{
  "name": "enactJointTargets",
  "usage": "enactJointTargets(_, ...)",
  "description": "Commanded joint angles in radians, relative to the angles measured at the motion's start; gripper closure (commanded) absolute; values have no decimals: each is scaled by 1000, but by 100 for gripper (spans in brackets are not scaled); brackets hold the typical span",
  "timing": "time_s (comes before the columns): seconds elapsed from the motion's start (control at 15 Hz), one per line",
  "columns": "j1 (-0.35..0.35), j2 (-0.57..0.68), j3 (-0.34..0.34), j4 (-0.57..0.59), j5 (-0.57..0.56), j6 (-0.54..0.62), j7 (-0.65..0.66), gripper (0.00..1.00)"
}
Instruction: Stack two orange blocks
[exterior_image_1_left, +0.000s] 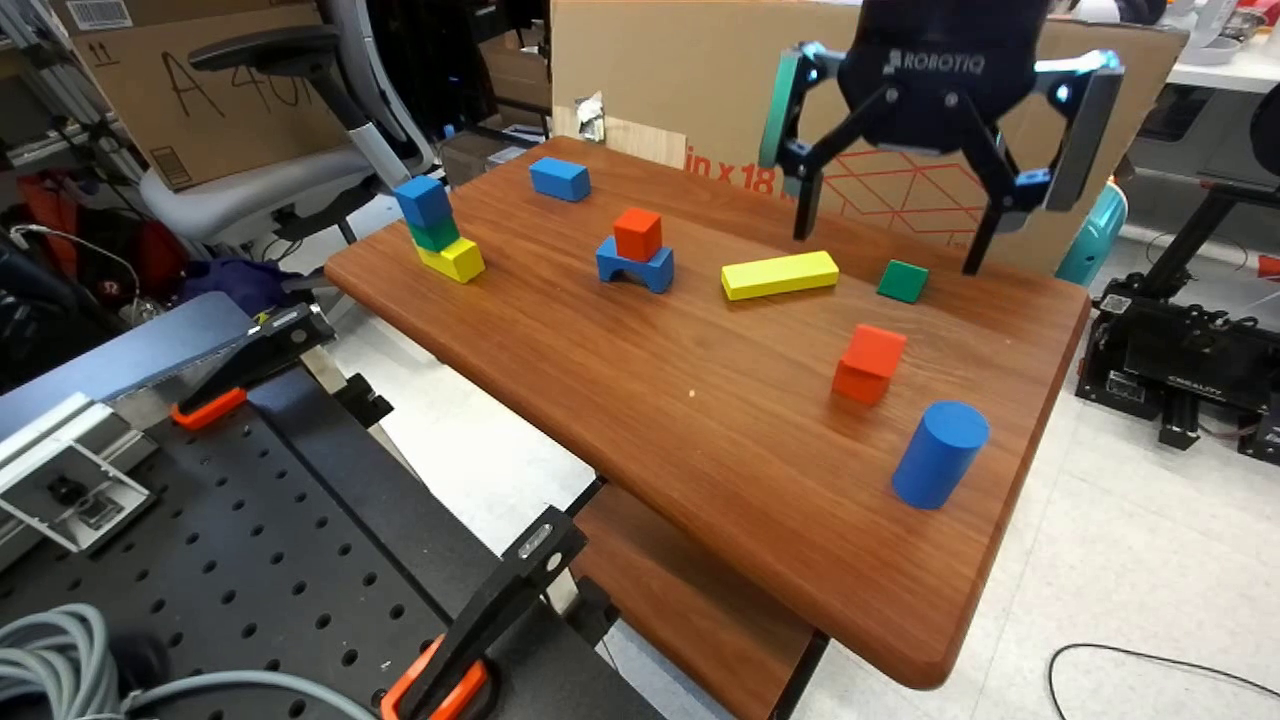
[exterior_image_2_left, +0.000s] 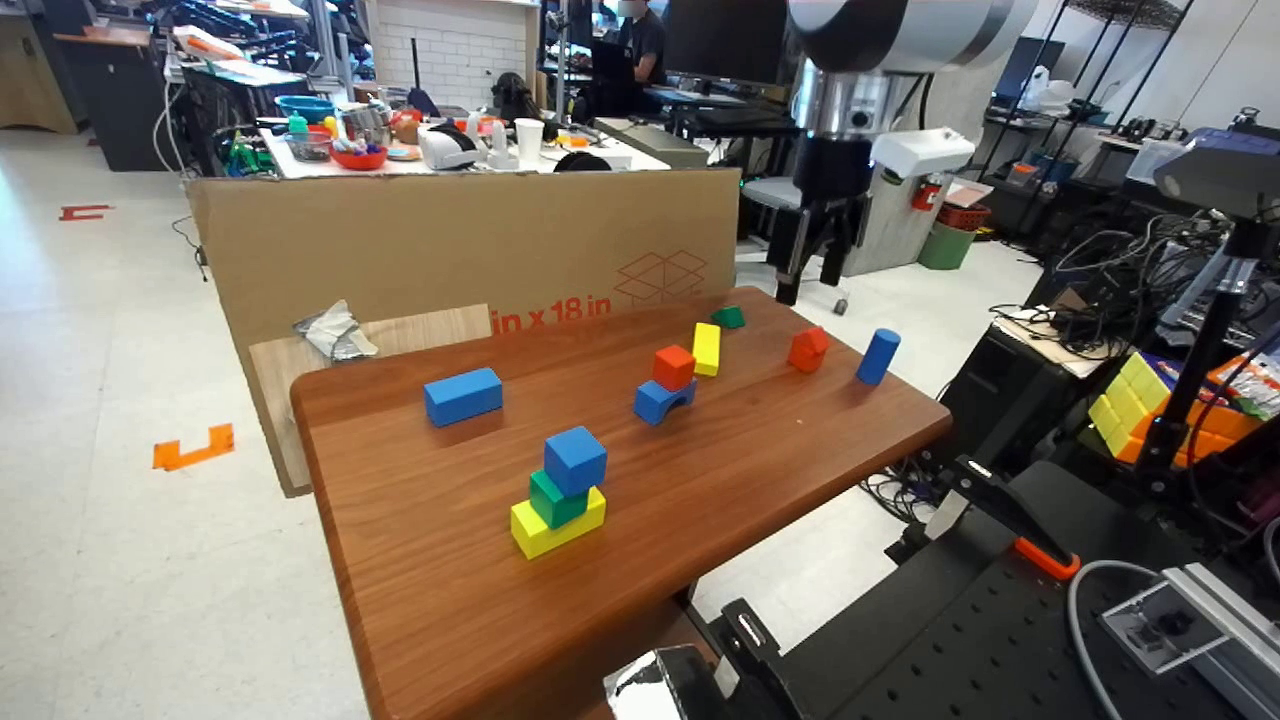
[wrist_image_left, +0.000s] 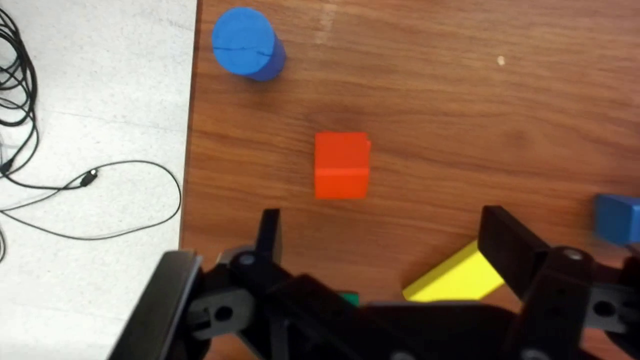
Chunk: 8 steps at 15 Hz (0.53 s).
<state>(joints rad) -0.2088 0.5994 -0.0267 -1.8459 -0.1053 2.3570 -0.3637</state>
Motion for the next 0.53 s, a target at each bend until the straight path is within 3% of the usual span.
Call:
enactJointTargets(0.0, 2, -203, 11, -118, 89, -33, 74, 0)
enactJointTargets(0.07, 16, -235, -7, -122, 94, -54, 120, 0)
enactJointTargets(0.13, 12, -134, -3, -54, 74, -28, 58, 0)
enactJointTargets(0.47, 19, -226, -11, -104, 87, -58, 106, 0)
